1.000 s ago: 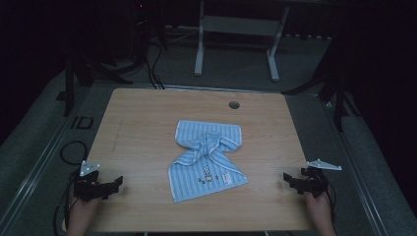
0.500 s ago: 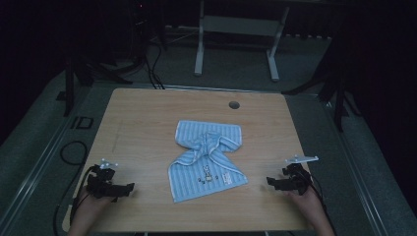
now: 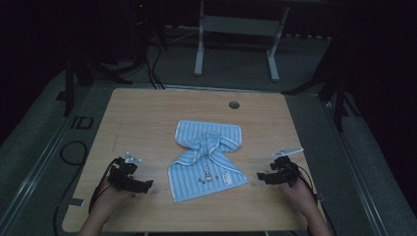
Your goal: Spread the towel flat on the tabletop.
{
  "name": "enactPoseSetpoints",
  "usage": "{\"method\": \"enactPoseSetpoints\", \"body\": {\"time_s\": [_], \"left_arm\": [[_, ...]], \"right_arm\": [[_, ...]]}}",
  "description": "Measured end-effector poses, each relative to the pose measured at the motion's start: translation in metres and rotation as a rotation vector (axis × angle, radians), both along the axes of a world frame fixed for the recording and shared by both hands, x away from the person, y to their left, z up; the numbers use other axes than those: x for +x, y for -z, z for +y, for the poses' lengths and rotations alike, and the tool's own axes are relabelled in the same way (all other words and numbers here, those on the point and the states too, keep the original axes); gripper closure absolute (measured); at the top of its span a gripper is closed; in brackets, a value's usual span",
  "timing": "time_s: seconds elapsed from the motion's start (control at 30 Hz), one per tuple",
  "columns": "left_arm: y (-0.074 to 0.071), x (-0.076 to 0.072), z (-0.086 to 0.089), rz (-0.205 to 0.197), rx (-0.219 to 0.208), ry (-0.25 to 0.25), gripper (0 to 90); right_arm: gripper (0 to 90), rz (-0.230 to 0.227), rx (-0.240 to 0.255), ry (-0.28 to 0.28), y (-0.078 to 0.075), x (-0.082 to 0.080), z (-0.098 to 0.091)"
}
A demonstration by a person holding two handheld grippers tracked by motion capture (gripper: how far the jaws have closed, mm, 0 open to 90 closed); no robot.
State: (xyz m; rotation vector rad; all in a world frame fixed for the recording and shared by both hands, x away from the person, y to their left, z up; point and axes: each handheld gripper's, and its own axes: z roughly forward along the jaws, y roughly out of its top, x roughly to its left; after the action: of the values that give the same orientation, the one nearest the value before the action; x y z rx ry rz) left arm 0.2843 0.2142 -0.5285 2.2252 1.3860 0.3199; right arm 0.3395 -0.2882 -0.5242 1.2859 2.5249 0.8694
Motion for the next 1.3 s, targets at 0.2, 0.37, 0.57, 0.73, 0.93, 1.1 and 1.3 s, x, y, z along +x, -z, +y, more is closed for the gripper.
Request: {"method": "enactPoseSetpoints", "body": {"time_s": [0.2, 0.37, 0.57, 0.73, 0.93, 1.1, 1.3], "left_arm": [[-0.005, 0.01, -0.023, -0.005, 0.0, 0.063, 5.1], [-0.005, 0.018, -0.04, -0.003, -0.001, 0.099, 5.1], [-0.007, 0.028, -0.057, -0.007, 0.006, 0.138, 5.1], [-0.008, 0.038, -0.07, -0.02, 0.006, 0.171, 6.5], [-0.01, 0.049, -0.084, -0.036, 0.002, 0.196, 11.2], [-0.013, 0.056, -0.099, -0.046, -0.006, 0.224, 13.9], [-0.013, 0.065, -0.122, -0.064, -0.008, 0.269, 21.8]], "right_arm": [[24.5, 0.014, -0.025, -0.037, -0.002, 0.005, 0.016], [24.5, 0.018, -0.019, -0.066, -0.004, 0.011, 0.03], [24.5, 0.013, -0.022, -0.111, -0.009, 0.02, 0.05], [24.5, 0.025, -0.027, -0.141, -0.011, 0.027, 0.067], [24.4, 0.051, 0.006, -0.174, -0.011, 0.038, 0.088], [24.3, 0.046, 0.012, -0.203, -0.012, 0.044, 0.113], [24.5, 0.022, 0.006, -0.249, -0.016, 0.049, 0.142]]}}
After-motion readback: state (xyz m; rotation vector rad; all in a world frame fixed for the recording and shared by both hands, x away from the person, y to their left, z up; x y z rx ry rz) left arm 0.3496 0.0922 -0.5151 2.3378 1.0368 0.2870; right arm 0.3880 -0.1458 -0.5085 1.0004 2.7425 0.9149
